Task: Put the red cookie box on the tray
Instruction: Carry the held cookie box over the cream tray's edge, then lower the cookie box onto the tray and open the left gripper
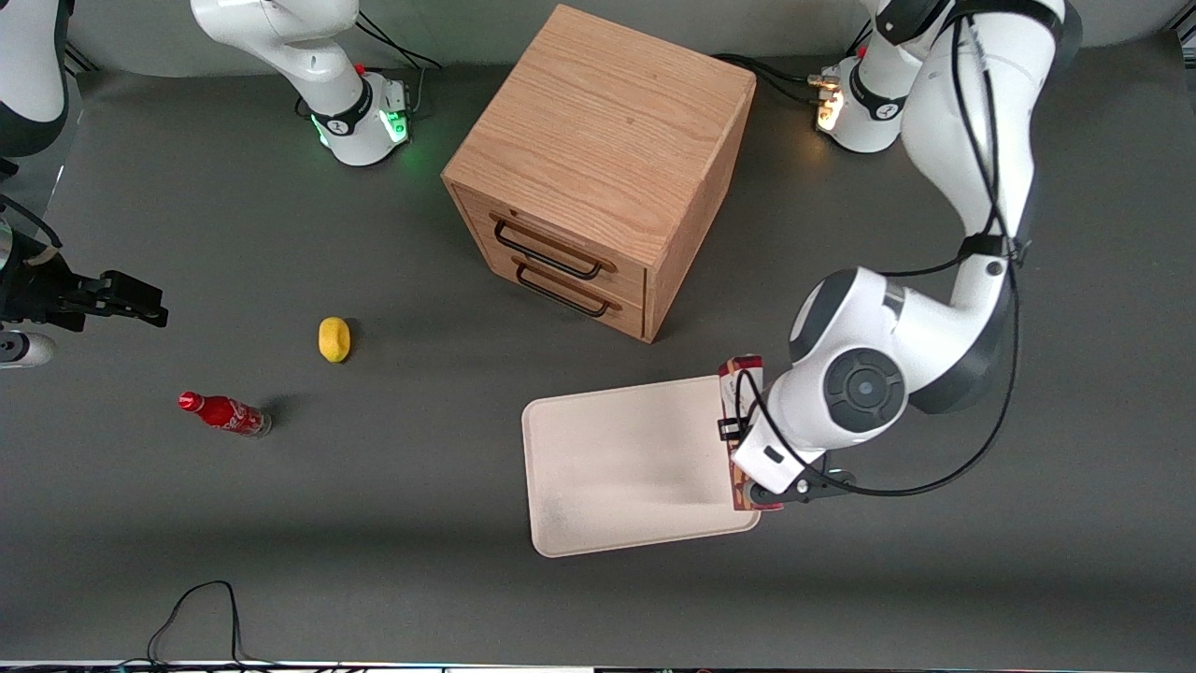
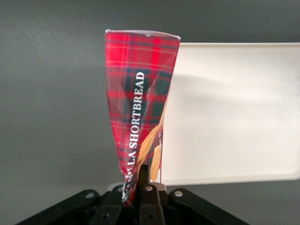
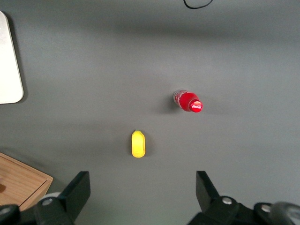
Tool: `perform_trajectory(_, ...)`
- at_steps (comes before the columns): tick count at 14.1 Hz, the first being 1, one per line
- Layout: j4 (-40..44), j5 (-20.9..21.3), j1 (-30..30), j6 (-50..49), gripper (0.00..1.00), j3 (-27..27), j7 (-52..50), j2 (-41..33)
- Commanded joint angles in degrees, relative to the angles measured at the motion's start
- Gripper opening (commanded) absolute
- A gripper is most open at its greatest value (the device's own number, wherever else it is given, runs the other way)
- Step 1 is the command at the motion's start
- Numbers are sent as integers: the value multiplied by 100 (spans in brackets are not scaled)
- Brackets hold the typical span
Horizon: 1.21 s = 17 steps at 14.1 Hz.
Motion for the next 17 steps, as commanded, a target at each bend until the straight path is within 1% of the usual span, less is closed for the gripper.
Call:
perform_trajectory(1, -364, 192, -75, 464, 0, 77, -323, 48)
perform_trajectory(3, -549, 271, -75, 860, 0, 77, -340, 180)
perform_trajectory(8, -690, 324, -75, 1142, 0, 86, -349, 338)
perform_trajectory(11, -849, 604, -75, 1433, 0, 86, -604, 339)
perform_trajectory(12, -849, 614, -75, 1433, 18, 86, -613, 330)
perform_trajectory(13, -849, 623, -75, 1424, 99, 86, -604, 330)
perform_trajectory(17, -840, 623, -75, 1398, 100, 86, -613, 295)
